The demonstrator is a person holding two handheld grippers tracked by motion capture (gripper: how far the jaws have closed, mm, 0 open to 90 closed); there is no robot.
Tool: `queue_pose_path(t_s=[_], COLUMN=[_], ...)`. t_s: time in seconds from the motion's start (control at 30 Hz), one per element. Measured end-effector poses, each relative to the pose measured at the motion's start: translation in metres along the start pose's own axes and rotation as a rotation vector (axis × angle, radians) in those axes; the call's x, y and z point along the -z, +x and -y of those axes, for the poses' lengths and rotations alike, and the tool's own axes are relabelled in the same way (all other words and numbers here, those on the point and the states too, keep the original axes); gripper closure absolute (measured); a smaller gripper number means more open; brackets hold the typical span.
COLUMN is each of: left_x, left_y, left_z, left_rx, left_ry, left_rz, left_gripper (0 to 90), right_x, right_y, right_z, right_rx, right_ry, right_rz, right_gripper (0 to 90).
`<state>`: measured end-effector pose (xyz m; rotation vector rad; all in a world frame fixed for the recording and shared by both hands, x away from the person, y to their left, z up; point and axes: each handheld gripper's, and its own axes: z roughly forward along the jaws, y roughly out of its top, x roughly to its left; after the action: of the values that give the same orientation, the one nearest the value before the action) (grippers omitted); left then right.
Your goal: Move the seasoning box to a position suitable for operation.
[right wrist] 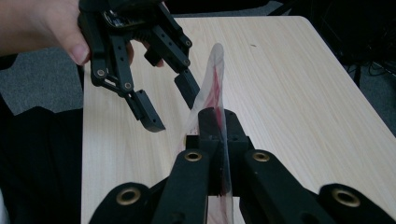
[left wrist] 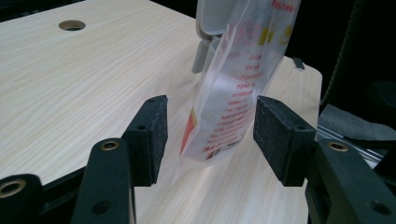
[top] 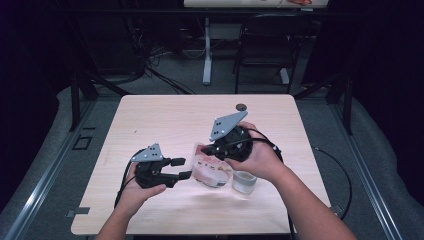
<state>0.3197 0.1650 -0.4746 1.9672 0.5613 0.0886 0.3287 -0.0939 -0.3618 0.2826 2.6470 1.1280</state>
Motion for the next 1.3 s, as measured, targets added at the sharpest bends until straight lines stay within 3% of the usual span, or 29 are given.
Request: queue_pose_path(t_s=[0.6,0.97,1.3], left_x=[-0.014,-0.032,-0.047], left_y=[-0.003,-0.007,-0.010], left_z=[0.003,0.006,0.010], left_rx=[-0.031,-0.066,-0.091], left_ry=[0.023,0.066,0.113], left_rz=[0.036,0.083,0.101], left_gripper=[43.2,42.2,41.5], right_x=[0.013,0.016,0.023], right_y=[0.001,0.000,0.000], right_z=[-0.007,-0.008,-0.008], right_rx=[0.018,0.029,0.036], right_ry=[-0.043,-0.053,-0.077], right_rz=[-0.031,-0.048,-0.068], right_gripper=[90.0,90.0,90.0])
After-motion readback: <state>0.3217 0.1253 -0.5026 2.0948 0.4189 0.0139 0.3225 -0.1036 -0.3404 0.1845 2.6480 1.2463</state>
